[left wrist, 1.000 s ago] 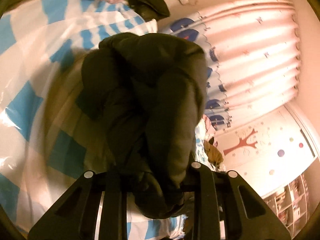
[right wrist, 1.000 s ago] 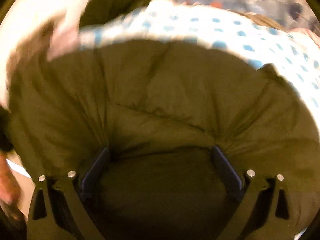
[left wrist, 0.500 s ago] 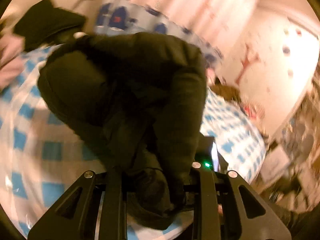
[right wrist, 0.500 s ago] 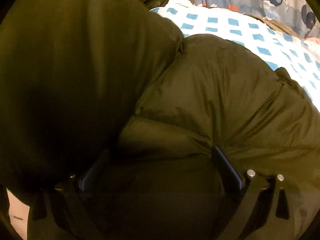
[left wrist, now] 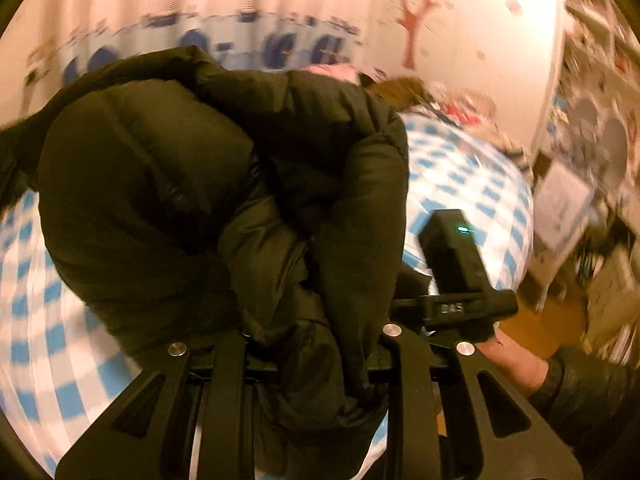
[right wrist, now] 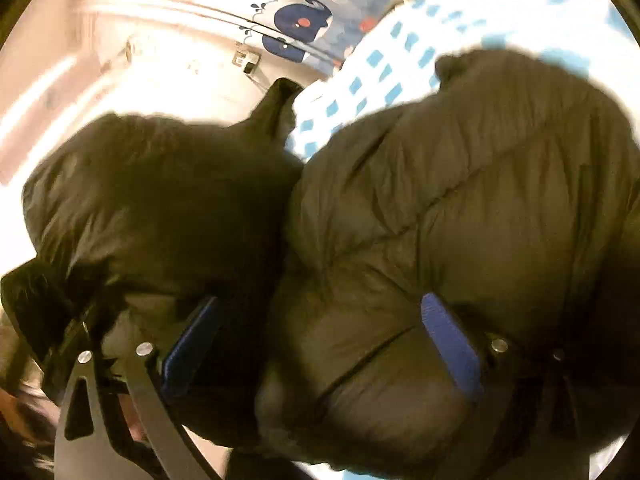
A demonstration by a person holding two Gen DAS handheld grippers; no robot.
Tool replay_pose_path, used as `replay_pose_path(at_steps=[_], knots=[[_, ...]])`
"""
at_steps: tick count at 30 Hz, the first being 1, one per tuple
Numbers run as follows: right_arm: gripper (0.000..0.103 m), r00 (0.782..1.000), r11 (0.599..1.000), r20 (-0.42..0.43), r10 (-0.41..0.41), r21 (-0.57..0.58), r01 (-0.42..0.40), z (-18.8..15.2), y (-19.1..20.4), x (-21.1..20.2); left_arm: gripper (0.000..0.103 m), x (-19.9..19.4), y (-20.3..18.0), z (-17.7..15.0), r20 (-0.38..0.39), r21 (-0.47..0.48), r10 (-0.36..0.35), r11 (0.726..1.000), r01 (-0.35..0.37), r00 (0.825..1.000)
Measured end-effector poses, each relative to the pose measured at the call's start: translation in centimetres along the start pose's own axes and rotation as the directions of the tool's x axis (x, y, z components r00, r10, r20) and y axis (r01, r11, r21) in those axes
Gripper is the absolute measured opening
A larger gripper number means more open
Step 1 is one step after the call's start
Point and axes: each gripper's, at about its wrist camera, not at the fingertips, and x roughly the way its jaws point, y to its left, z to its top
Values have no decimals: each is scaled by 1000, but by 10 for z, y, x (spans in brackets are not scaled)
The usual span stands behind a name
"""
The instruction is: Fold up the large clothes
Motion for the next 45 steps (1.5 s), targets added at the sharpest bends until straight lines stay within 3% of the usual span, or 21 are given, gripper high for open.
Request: replay_pose_path(at_steps=[3, 6, 8, 11, 14, 16, 19, 20, 21, 23, 25, 27, 29, 33, 34, 36, 37, 39, 41, 44, 45], knots=[[94, 999, 997, 34, 16, 73, -18, 10, -8, -20, 21, 23, -24, 13, -21, 77, -20, 997, 22, 1000], [94, 973, 987, 229, 33, 144, -67, 23, -22, -74, 21, 47, -40, 20, -60, 104, -25, 994, 31, 998], [96, 928, 991, 366, -66, 130, 19, 34, -21, -117, 21, 64, -54, 9, -103, 149, -25, 988, 40, 994], [96, 897, 991, 422, -129, 34, 127, 54, -3, -148, 21, 99, -79, -2, -168, 230, -15, 972, 54, 986], [96, 904, 958, 382, -193, -125, 258, 77, 29, -145, 23, 123, -100, -14, -203, 319, 31, 947, 36, 979], [96, 925, 928, 299, -235, -212, 305, 89, 38, -125, 27, 133, -114, -21, -197, 386, 89, 922, -6, 976], [96, 895, 870, 157, -417, -216, 443, 80, 17, -94, 33, 135, -129, -34, -160, 480, 163, 874, -68, 973], [96, 900, 881, 120, -419, -188, 435, 83, 1, -85, 33, 129, -127, -35, -163, 476, 149, 878, -55, 975], [96, 912, 899, 97, -399, -152, 410, 75, -12, -89, 33, 119, -121, -33, -176, 440, 107, 898, -19, 979], [96, 938, 932, 44, -345, -101, 348, 67, -30, -91, 33, 89, -88, -18, -190, 265, -47, 959, 97, 981], [96, 943, 936, 36, -331, -115, 333, 68, -29, -88, 34, 60, -42, -9, -139, 63, -173, 981, 183, 975], [96, 946, 938, 31, -323, -122, 324, 69, -26, -90, 34, 52, -5, -3, -97, -64, -239, 970, 233, 966], [96, 930, 918, 31, -366, -153, 367, 84, -27, -85, 34, 45, 23, -1, -36, -193, -327, 930, 314, 944], [96, 925, 910, 5, -380, -178, 375, 94, -36, -83, 35, -2, 21, -13, 28, -130, -470, 874, 469, 882], [96, 928, 914, -2, -372, -176, 365, 96, -40, -83, 40, -4, 21, -14, 53, -128, -457, 879, 460, 888], [96, 939, 923, 6, -345, -182, 340, 91, -42, -96, 57, -1, 35, -11, 81, -180, -325, 925, 335, 942], [96, 942, 920, 59, -331, -200, 336, 93, -36, -107, 59, 8, 44, -6, 68, -208, -253, 943, 262, 965], [96, 949, 928, 148, -277, -214, 304, 97, -26, -126, 59, 47, 49, 2, 20, -251, -167, 954, 167, 986], [96, 972, 966, 193, -137, -189, 174, 111, -19, -141, 59, 82, 60, 4, -35, -296, -115, 950, 100, 993], [96, 991, 987, 131, 13, -160, 8, 142, -14, -134, 59, 120, 61, 15, -61, -356, -59, 934, 34, 996], [96, 995, 989, 64, 82, -132, -73, 153, -15, -122, 59, 127, 57, 19, -64, -373, -42, 928, 15, 997]])
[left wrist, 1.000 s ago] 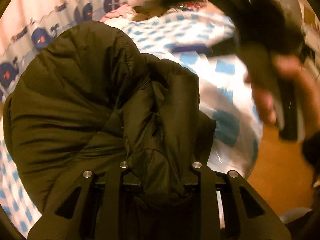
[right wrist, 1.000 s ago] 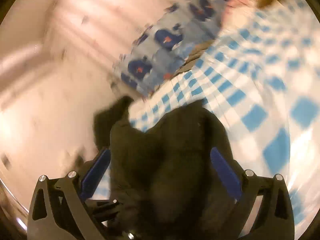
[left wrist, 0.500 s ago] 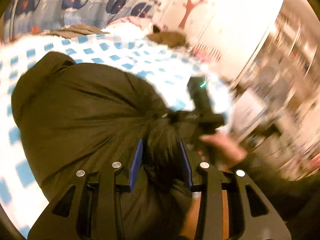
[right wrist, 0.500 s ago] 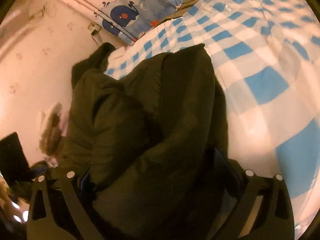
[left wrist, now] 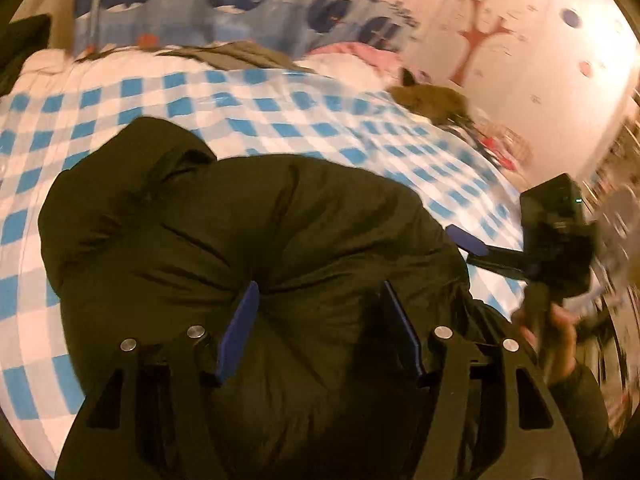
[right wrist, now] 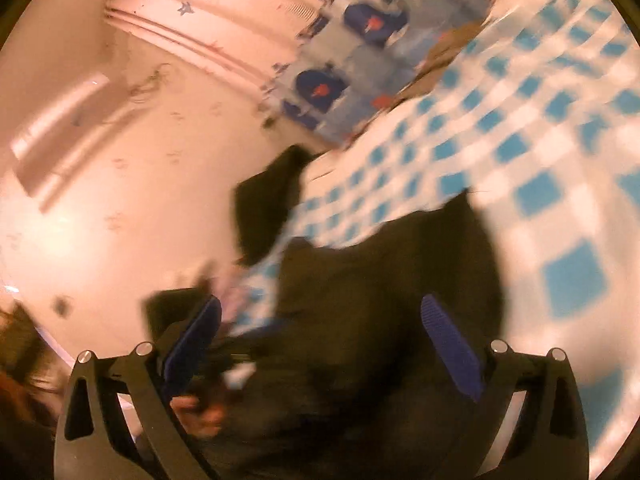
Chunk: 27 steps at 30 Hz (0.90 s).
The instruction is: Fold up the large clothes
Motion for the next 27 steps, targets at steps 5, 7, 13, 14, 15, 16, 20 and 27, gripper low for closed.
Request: replay_pose_path(at_steps=[5, 7, 13, 14, 15, 16, 20, 27], knots=[[96, 952, 995, -304, 29, 100, 1, -1, -16, 43, 59, 8, -9, 2, 13, -24, 15, 1000, -15, 1000], [96, 928, 990, -358, 101, 129, -58, -11, -16, 35, 59, 15, -10, 6, 9, -29, 9, 1000, -9, 1000], [98, 741, 975, -646, 184, 25, -220, -86, 41, 43, 60, 25, -13, 13, -29, 20, 20, 1000, -20, 999], [98, 704, 971, -686, 181, 12, -237, -100, 48, 45, 60, 26, -16, 13, -43, 43, 13, 999, -11, 999], [98, 686, 965, -701, 197, 17, -260, -108, 53, 43, 60, 25, -20, 12, -55, 66, 8, 998, -5, 998], [98, 701, 965, -685, 198, 10, -262, -108, 53, 40, 60, 23, -25, 12, -64, 100, 13, 995, -7, 998], [98, 856, 983, -486, 179, 55, -174, -88, 17, 34, 60, 18, -31, 18, -49, 103, 40, 994, -35, 998], [96, 796, 975, -568, 210, 63, -212, -122, 14, 19, 61, 42, -48, -3, -67, 198, 93, 977, -78, 993]])
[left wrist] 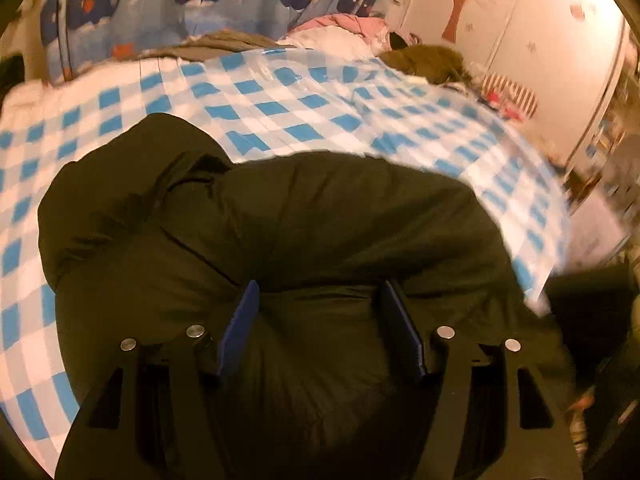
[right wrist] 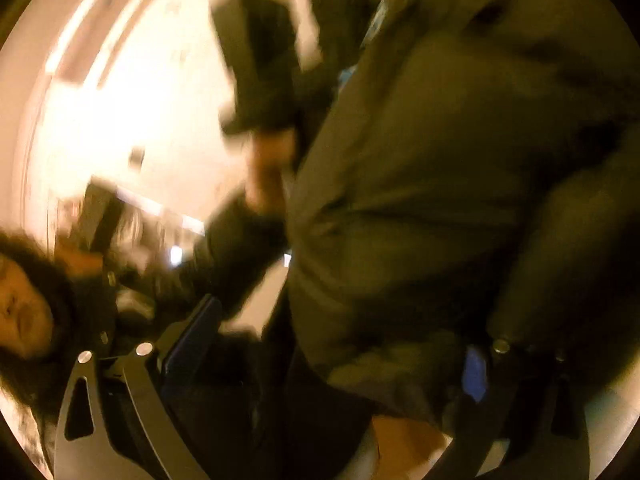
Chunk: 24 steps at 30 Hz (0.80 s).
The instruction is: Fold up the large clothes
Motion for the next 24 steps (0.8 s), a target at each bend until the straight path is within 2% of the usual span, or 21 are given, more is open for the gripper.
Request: replay_pose_path(at_steps=[1, 2, 3, 4, 5, 6, 7, 8, 9, 10, 11, 12, 14, 15, 17, 18, 19, 21, 23, 24], knots=[[96, 997, 999, 62, -34, 3, 34, 5, 2, -14, 62, 2, -6, -3, 5, 24, 24, 999, -24, 1000], [96, 975, 991, 181, -126, -11, 130, 15, 12, -37, 62, 4, -9, -4, 5, 29, 28, 999, -28, 1000], [96, 943, 977, 263, -204, -8, 213, 20, 19, -50, 62, 5, -10, -4, 4, 29, 29, 999, -29, 1000], [96, 886, 947, 353, -302, 9, 320, 30, 27, -62, 62, 5, -10, -3, 1, 29, 28, 999, -28, 1000], [96, 793, 898, 449, -412, 53, 437, 44, 36, -72, 62, 5, -9, -3, -1, 27, 24, 999, -24, 1000], [96, 726, 853, 483, -490, 94, 514, 53, 40, -73, 62, 2, -7, -2, -3, 20, 16, 1000, -16, 1000], [96, 651, 776, 465, -600, 140, 615, 63, 38, -67, 62, -2, -5, -1, -2, 11, 8, 1000, -8, 1000], [96, 512, 613, 395, -763, 188, 768, 75, 31, -54, 62, -8, -3, 0, 2, -3, 1, 1000, -1, 1000], [96, 376, 453, 331, -866, 197, 870, 82, 17, -43, 62, -17, 1, 0, 16, -27, -10, 1000, 10, 1000], [96, 342, 402, 282, -897, 196, 894, 83, -5, -35, 62, -33, 10, -2, 53, -68, -21, 997, 24, 998], [96, 367, 423, 257, -894, 213, 880, 81, -19, -33, 64, -41, 15, -3, 72, -87, -16, 996, 22, 997], [96, 403, 456, 238, -884, 243, 856, 75, -37, -32, 64, -52, 26, -7, 94, -116, 15, 993, -4, 995], [97, 437, 495, 248, -865, 276, 824, 62, -58, -29, 64, -52, 44, -13, 89, -160, 31, 987, -16, 996], [97, 441, 504, 257, -860, 284, 816, 60, -62, -28, 63, -40, 56, -17, 46, -185, 30, 983, -21, 999], [98, 416, 488, 280, -865, 280, 827, 61, -72, -31, 64, -15, 62, -23, -11, -168, 34, 985, -35, 999], [98, 404, 479, 285, -869, 281, 832, 66, -72, -21, 64, 2, 58, -28, -25, -123, 81, 989, -84, 996], [98, 398, 470, 276, -875, 287, 835, 67, -78, -21, 65, 9, 55, -29, -32, -106, 100, 989, -103, 994], [98, 407, 466, 243, -881, 283, 839, 72, -83, -17, 65, 17, 54, -27, -66, -94, 107, 989, -113, 992], [96, 436, 474, 189, -880, 288, 832, 79, -75, -25, 65, 9, 57, -25, -66, -96, 86, 991, -92, 994], [96, 420, 455, 176, -890, 303, 837, 81, -65, -29, 65, -7, 59, -27, -39, -106, 60, 992, -64, 997]])
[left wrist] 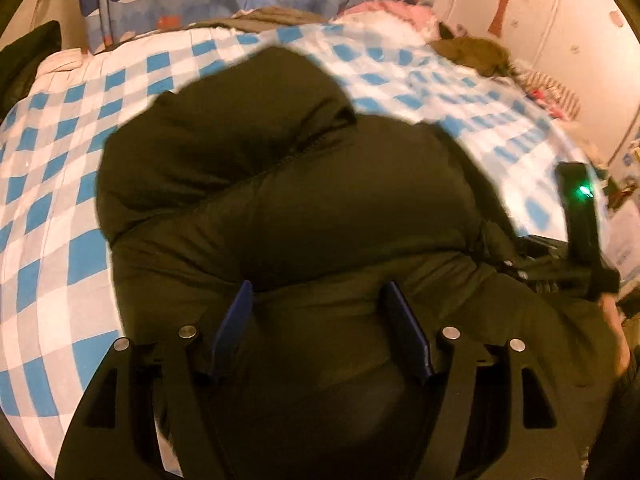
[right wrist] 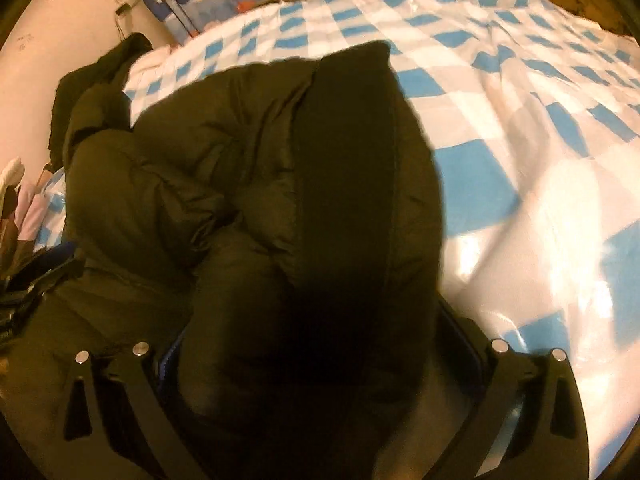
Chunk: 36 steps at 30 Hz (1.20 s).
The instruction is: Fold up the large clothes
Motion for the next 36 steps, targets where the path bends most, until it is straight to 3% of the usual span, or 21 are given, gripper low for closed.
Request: replay_pose_path(at_steps=[2, 5, 7, 9, 10, 13, 17, 21, 24, 26, 28, 31, 36], knots=[[96, 997, 1000, 79, 5, -8, -4, 6, 9, -38, 65, -29, 10, -5, 59, -55, -26, 998, 30, 998], [96, 981, 988, 115, 154, -10, -153, 12, 29, -77, 73, -74, 48, -26, 144, -208, -51, 975, 80, 988], [96, 993, 993, 49, 105, -63, -102, 13, 47, -67, 76, -77, 74, -42, 129, -319, -58, 943, 97, 990], [96, 999, 995, -28, 43, -87, -45, 8, 54, -38, 76, -61, 95, -59, 80, -421, -113, 897, 136, 990], [97, 997, 996, -41, 66, -59, -68, 1, 51, -17, 77, -50, 100, -63, 63, -446, -149, 880, 162, 987], [98, 995, 995, 14, 103, -1, -103, -10, 38, -4, 81, -26, 97, -68, 58, -483, -237, 843, 235, 970], [98, 987, 989, 72, 143, 25, -145, -18, 59, 2, 81, -32, 78, -54, 87, -408, -265, 870, 277, 960], [98, 951, 955, 88, 295, -15, -295, -9, 131, 26, 80, -79, 92, -53, 144, -349, -181, 911, 221, 973], [98, 907, 909, 66, 416, -63, -412, -8, 201, 50, 80, -147, 143, -71, 185, -359, -20, 929, 87, 982], [98, 885, 877, 25, 465, -147, -457, -7, 270, 72, 80, -182, 177, -83, 176, -378, 80, 926, -8, 981], [98, 906, 879, -26, 422, -234, -416, -8, 326, 91, 80, -215, 221, -105, 125, -420, 214, 896, -144, 969], [98, 941, 875, -53, 335, -354, -331, -12, 374, 120, 80, -221, 273, -134, 26, -487, 322, 831, -269, 947], [98, 957, 880, -103, 271, -376, -289, -9, 368, 135, 84, -178, 292, -166, 5, -484, 279, 841, -242, 960]])
